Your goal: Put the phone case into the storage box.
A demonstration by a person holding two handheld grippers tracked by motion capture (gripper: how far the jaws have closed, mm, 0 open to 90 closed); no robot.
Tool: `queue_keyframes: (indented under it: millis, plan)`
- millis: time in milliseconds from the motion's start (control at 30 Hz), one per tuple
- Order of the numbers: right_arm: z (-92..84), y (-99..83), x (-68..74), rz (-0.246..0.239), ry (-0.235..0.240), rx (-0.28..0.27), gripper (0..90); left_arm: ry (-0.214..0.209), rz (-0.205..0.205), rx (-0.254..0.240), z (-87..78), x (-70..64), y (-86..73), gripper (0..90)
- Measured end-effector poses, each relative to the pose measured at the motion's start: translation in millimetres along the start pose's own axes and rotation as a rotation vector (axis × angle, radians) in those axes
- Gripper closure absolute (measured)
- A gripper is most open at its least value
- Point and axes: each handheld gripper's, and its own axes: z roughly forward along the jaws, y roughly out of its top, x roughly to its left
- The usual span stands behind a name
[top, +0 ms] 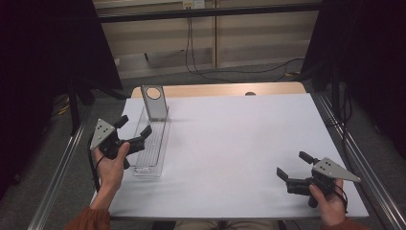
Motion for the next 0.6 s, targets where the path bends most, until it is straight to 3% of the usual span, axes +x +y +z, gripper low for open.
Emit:
queue_keyframes:
  millis: [100, 200, 267, 300, 533, 600]
  plan:
    - [0.2, 0.0, -0.1, 0.002, -0.002, 0.000, 0.0, -0.005, 0.017, 0.012, -8.6, -1.1, -3.8, 3.4]
    - [-0.2, 0.3, -0.1, 0.000, -0.001, 0.001, 0.0, -0.009, -0.002, 0.003, -19.0, -3.7, -9.4, 3.4]
    - [-0.2, 0.1, -0.4, -0.002, -0.005, -0.001, 0.0, 0.018, -0.007, 0.008, -25.8, -5.2, -13.4, 3.1]
    - [0.3, -0.1, -0.4, 0.000, -0.008, -0.003, 0.0, 0.010, -0.033, 0.000, -27.6, -6.3, -15.5, 2.8]
    - [-0.3, 0.3, -0.4, 0.004, -0.006, -0.002, 0.0, 0.045, 0.015, 0.014, -44.8, -11.4, -31.5, 2.8]
    - [-0.3, 0.4, -0.5, 0.004, -0.008, -0.003, 0.0, 0.036, -0.003, 0.011, -49.4, -13.0, -34.4, 2.8]
